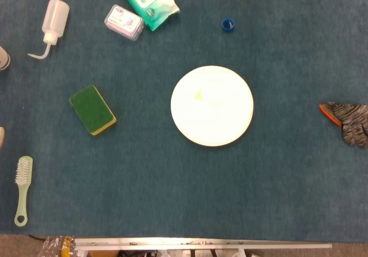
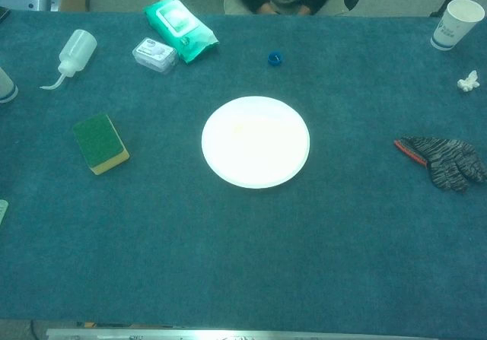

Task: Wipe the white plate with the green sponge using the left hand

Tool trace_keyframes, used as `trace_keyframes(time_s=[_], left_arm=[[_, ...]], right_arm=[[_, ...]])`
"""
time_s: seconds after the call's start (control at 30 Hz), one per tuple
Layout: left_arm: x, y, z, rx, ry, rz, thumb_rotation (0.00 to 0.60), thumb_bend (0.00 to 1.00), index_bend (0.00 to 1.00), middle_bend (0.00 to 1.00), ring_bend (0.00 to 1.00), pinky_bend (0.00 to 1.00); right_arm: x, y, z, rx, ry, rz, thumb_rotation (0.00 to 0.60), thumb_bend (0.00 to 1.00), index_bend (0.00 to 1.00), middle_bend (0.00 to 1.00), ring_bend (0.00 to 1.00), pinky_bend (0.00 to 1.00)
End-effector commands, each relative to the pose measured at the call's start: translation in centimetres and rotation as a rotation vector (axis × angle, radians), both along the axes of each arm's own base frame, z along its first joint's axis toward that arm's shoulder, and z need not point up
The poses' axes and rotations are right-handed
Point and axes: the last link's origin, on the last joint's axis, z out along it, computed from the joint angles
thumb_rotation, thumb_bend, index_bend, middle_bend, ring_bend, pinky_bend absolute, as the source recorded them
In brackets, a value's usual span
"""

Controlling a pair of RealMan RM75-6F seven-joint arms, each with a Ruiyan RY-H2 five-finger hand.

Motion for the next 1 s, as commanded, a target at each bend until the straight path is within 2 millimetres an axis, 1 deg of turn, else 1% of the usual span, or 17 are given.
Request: trace_keyframes(time_s=[0.03, 0.33, 0.63, 0.77, 1.0], left_arm=[[0.0, 0.0, 0.0, -0.002, -0.001, 0.001, 0.600, 0.28, 0.32, 0.24, 0.11, 0.07], [0.0, 0.1, -0.2, -0.013, 0.001, -0.010, 0.600, 0.28, 0.32, 0.24, 0.11, 0.07], [0.8, 1.0, -0.6, -0.110, 0.024, -0.078, 0.600, 0.28, 0.33, 0.24, 0.11, 0.07], [1.1, 1.8, -0.9, -0.184, 0.032, -0.116, 0.600, 0.28, 0.33, 0.24, 0.11, 0.07], [1.8, 4.1, -2.2, -0.310, 0.057, -0.206, 0.600, 0.28, 0.33, 0.24, 0.11, 0.07]], right_arm=[[0.0, 0.0, 0.0, 0.000, 0.000, 0.000, 0.600, 0.39, 0.39, 0.39, 0.24, 0.45], [-0.1, 0.1, 0.1, -0.002, 0.000, -0.002, 0.600, 0.39, 0.39, 0.39, 0.24, 0.45], [-0.1, 0.1, 0.2, -0.003, 0.002, -0.001, 0.600, 0.39, 0.39, 0.39, 0.24, 0.45], [0.0, 0.0, 0.1, 0.000, 0.004, 0.000, 0.600, 0.39, 0.39, 0.39, 0.24, 0.45], [0.0, 0.0, 0.0, 0.005, 0.005, -0.001, 0.600, 0.39, 0.39, 0.39, 0.24, 0.45]])
